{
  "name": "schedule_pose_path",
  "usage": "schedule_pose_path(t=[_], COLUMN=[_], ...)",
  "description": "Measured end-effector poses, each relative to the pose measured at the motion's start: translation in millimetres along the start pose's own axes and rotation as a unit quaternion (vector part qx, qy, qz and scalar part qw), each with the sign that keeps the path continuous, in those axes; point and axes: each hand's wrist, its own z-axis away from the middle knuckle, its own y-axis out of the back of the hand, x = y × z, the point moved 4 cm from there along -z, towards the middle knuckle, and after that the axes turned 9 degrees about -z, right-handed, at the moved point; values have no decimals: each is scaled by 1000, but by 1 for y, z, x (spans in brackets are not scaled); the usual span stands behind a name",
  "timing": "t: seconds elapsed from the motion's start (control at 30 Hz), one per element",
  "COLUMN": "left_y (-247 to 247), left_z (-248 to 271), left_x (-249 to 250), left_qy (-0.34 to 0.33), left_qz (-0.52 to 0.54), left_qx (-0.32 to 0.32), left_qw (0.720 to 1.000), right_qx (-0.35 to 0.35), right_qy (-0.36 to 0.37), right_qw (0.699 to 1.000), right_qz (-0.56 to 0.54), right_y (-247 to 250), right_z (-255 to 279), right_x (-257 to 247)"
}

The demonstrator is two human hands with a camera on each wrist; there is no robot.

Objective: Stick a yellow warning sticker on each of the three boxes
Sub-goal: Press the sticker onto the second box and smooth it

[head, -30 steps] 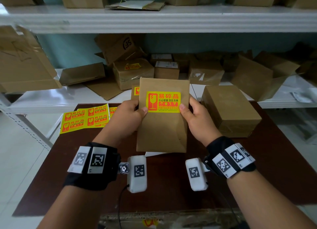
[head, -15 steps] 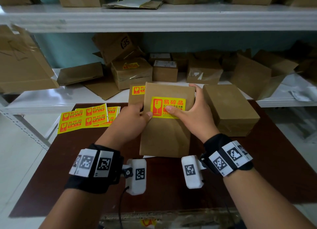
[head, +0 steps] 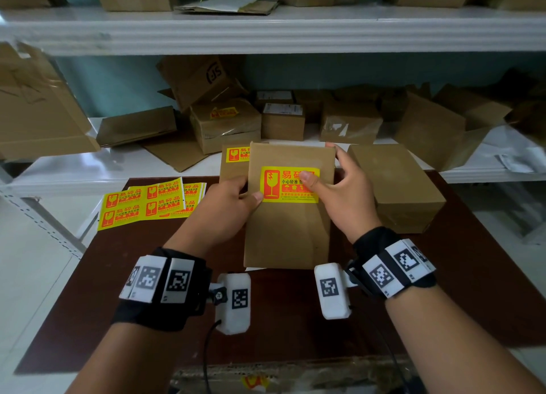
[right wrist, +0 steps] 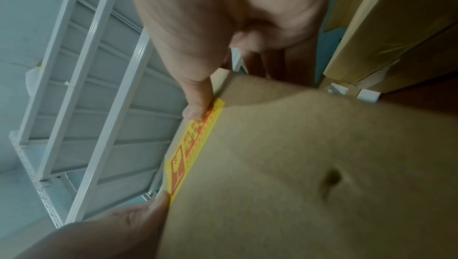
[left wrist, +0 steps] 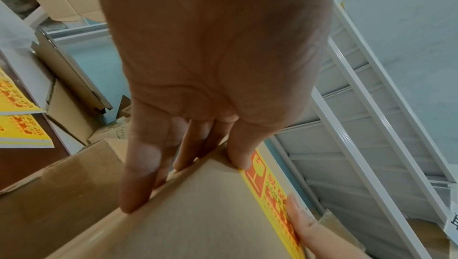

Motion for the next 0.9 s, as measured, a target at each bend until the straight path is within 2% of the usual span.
schedule_pose_path(t=[0.5,0.9], left_y=[-5,2], left_z=[-2,-7], left_x=[-2,-7], left_qy=[19,92], left_qz=[-7,-88], left_qx=[-6,162], left_qw=[1000,979], right_qx=[-10,-45], right_qy=[0,23], right_qw=[1000,998], right_qz=[24,38], right_y=[1,-23], right_z=[-6,13], right_x=[4,-5])
